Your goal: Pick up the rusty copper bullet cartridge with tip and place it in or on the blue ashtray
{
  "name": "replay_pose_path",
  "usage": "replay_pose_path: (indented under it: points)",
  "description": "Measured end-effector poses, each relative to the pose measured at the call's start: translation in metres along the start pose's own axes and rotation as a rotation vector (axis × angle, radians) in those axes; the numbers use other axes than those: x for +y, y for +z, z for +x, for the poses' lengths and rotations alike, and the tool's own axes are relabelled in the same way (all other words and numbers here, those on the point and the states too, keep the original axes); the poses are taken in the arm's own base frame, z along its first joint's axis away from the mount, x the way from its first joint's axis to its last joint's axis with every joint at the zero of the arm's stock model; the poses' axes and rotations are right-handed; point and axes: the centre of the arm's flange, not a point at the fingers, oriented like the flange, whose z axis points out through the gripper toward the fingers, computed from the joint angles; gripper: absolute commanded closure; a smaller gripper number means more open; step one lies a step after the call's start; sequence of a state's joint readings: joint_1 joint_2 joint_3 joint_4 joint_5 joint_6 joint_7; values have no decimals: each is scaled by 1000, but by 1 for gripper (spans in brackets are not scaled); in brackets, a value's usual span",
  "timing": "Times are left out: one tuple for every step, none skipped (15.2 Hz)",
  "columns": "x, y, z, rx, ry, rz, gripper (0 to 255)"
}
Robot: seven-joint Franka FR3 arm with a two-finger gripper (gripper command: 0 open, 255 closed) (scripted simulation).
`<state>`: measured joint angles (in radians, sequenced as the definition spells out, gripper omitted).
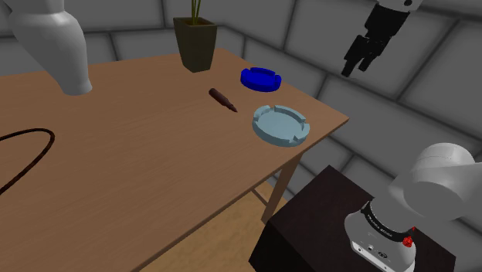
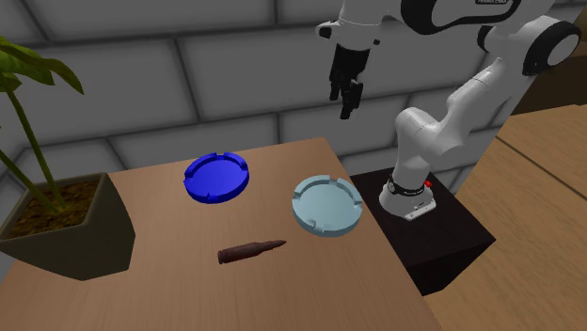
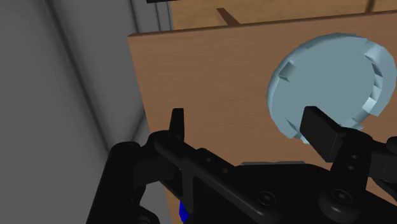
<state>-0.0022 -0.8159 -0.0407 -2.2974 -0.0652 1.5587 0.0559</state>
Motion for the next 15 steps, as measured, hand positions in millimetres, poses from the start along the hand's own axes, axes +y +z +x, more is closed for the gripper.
replay_pose_path:
  points:
    - [0, 0, 0, 0, 0, 0, 0]
    - [-3, 3, 4, -1, -1, 1, 0]
    - [-8, 7, 9, -2, -3, 4, 0]
    - [-14, 8, 18, -3, -5, 6, 0]
    - [-23, 15, 23, -5, -7, 9, 0]
    - [-32, 19, 34, -5, -9, 12, 0]
    - [-39, 24, 42, -7, -12, 15, 0]
    - [-50, 29, 50, -9, -14, 18, 0]
    - [-57, 32, 59, -10, -17, 21, 0]
    - [-65, 36, 70, -12, -19, 25, 0]
    - [-72, 44, 78, -14, -21, 28, 0]
    - [-81, 48, 87, -15, -23, 31, 0]
    - [-88, 55, 96, -16, -25, 34, 0]
    - [-95, 60, 106, -17, -27, 37, 0]
    - [-104, 64, 114, -19, -29, 40, 0]
